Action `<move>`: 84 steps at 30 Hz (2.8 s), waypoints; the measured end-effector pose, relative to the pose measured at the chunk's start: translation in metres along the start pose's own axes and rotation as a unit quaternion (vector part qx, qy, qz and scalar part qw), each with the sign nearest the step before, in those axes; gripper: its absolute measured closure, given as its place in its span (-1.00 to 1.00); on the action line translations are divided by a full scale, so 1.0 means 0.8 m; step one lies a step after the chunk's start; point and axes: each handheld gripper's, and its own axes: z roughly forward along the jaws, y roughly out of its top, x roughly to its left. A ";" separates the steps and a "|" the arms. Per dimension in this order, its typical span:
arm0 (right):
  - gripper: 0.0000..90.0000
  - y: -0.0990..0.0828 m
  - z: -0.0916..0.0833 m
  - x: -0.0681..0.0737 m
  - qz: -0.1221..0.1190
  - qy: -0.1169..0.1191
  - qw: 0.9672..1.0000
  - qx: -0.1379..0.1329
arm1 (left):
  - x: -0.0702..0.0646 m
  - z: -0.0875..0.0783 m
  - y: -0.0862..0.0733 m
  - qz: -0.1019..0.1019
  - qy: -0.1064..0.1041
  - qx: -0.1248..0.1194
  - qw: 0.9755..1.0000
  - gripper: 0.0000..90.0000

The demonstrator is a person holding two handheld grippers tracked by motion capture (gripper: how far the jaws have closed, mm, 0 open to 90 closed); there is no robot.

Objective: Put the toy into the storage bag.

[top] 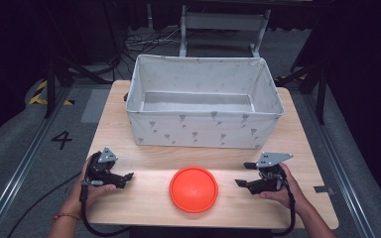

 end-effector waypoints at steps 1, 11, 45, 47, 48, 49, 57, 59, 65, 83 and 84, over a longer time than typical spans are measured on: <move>-0.36 0.006 0.006 0.004 -0.007 0.009 1.000 0.000 | 0.000 0.000 0.000 0.000 0.000 0.000 1.000 -1.00; -0.47 0.045 0.064 0.038 -0.046 0.057 0.997 0.022 | 0.000 0.000 0.000 0.000 0.000 0.000 1.000 -1.00; -0.29 0.054 0.126 0.061 -0.052 0.046 0.995 0.068 | 0.000 0.001 0.001 0.001 0.004 0.000 1.000 -1.00; 0.06 0.057 0.121 0.057 -0.044 0.034 0.996 0.064 | 0.000 0.001 0.001 0.000 0.003 0.001 1.000 -1.00; 0.16 0.057 0.118 0.054 -0.029 0.037 0.997 0.063 | 0.000 0.001 0.001 0.000 0.003 0.001 1.000 -1.00; 0.22 0.056 0.117 0.050 -0.021 0.042 0.997 0.062 | 0.000 0.001 0.001 0.000 0.003 0.001 1.000 -1.00; 0.61 0.062 0.094 0.039 -0.019 0.062 0.997 0.037 | -0.001 0.002 0.002 -0.005 0.004 0.001 1.000 -1.00; 0.69 0.066 0.082 0.040 -0.028 0.070 0.997 0.025 | -0.001 0.002 0.002 -0.005 0.004 0.001 1.000 -1.00; 0.80 0.074 0.055 0.044 -0.045 0.092 0.995 0.000 | 0.000 0.002 0.002 -0.002 0.004 0.000 1.000 -1.00; 0.84 0.094 -0.022 0.055 -0.137 0.056 0.988 0.049 | -0.001 0.001 0.002 -0.003 0.003 0.001 1.000 -0.99; 0.84 0.097 -0.028 0.056 -0.146 0.052 0.986 0.053 | -0.001 0.002 0.002 -0.002 0.003 0.001 1.000 -0.99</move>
